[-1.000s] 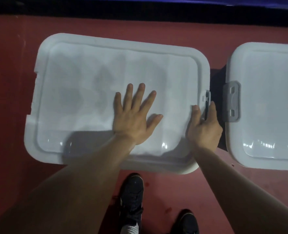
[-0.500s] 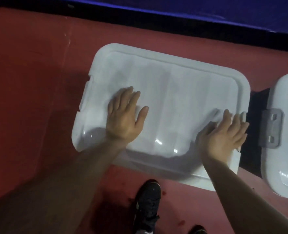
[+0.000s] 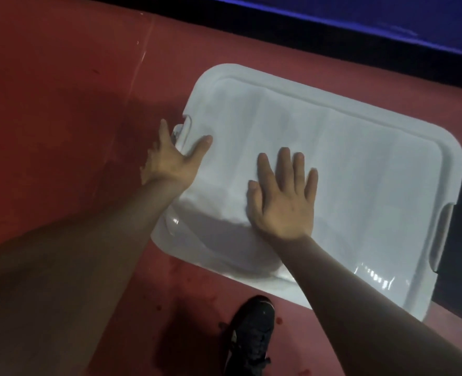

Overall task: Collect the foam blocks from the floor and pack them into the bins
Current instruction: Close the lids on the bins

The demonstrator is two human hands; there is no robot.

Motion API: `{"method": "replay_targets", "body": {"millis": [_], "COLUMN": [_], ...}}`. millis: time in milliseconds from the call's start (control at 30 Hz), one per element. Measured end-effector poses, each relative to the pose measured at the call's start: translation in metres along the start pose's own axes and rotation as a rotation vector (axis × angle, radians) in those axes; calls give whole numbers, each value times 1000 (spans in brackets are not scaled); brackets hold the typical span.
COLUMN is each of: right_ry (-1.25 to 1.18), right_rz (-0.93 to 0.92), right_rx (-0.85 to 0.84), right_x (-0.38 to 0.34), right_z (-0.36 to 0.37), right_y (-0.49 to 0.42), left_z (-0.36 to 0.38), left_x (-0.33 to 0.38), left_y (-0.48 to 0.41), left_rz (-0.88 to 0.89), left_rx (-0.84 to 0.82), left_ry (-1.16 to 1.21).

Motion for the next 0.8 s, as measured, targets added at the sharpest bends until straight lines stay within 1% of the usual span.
{"method": "replay_targets", "body": {"millis": [33, 67, 133, 200, 333, 500, 600, 733, 800], "right_ry": [4, 10, 11, 7, 4, 4, 16, 6, 5], "right_rz": [-7, -6, 0, -4, -12, -10, -8, -17, -17], "right_rx": [11, 14, 13, 29, 48, -3, -28, -72, -76], "right_x": [-1, -1, -2, -2, -1, -1, -1, -1, -1], "right_z": [0, 0, 0, -1, -1, -1, 0, 2, 3], "right_y": [0, -1, 0, 0, -1, -1, -1, -2, -2], "left_z": [0, -2, -12, -16, -17, -17, -17, -14, -12], "left_x": [1, 4, 12, 17, 29, 28, 29, 35, 36], "left_y": [1, 2, 9, 17, 26, 26, 27, 32, 32], "left_rz": [-1, 31, 137, 222, 304, 331, 326, 435, 431], "left_rx": [0, 38, 194, 284, 310, 336, 342, 374, 368], "left_ry": [-12, -32, -98, -165, -209, -241, -213, -266, -290]}}
Point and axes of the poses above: each hand's wrist, its own y-axis away from the middle knuckle, its own z-axis out of the palm, x = y × z, the point moved 8 cm from there along -y, towards the middle knuckle, and after that the axes turned 8 degrees about z, right-handed, at the moved point
